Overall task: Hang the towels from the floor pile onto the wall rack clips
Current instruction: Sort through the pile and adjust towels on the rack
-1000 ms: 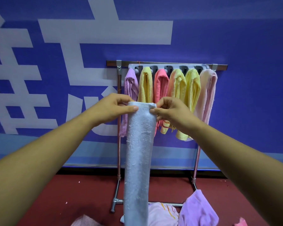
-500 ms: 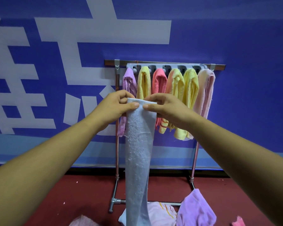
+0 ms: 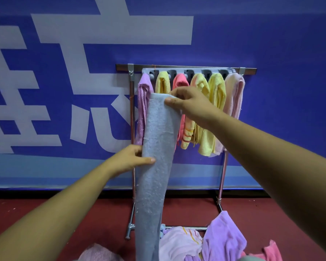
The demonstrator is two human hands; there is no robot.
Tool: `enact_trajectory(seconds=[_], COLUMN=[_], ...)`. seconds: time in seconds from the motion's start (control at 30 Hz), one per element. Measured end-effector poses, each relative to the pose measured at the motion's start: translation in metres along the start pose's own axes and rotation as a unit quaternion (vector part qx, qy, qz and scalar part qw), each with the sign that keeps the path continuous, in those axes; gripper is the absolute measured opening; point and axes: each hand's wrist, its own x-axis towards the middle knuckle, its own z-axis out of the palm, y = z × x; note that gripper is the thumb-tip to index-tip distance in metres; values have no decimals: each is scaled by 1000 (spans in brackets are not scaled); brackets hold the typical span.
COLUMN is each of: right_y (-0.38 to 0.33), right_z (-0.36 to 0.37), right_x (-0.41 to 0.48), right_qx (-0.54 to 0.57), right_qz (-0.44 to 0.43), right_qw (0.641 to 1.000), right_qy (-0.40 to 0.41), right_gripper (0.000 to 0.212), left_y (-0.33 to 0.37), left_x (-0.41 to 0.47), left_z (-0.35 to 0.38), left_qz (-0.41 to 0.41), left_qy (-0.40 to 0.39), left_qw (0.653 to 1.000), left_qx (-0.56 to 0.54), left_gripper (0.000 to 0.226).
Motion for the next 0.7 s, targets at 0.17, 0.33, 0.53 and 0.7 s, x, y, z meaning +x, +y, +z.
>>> enact_trajectory(seconds=[0.17,0.33,0.53,0.7], right_y=[28,81,116,88], right_z=[-13,-23,-6,29], right_x=[10,5,-18,-29], right_qx=[5,-93,-199,123], right_qz=[53,178,319,214], right_qw=[993,972,927,958], right_qy=[104,126,-10,-143], right_gripper=[23,24,12,22], left_y=[-46,-52,-3,30], left_x=[-10,-8,1,5], left_z=[19,6,-12,-10], left_qz=[-30,-1,50,60], left_qy=[-23,-3,-13,-84], left_qw=[996,981,972,979], left_qx=[-80,-195,-229,-178], left_gripper=[26,71,8,11])
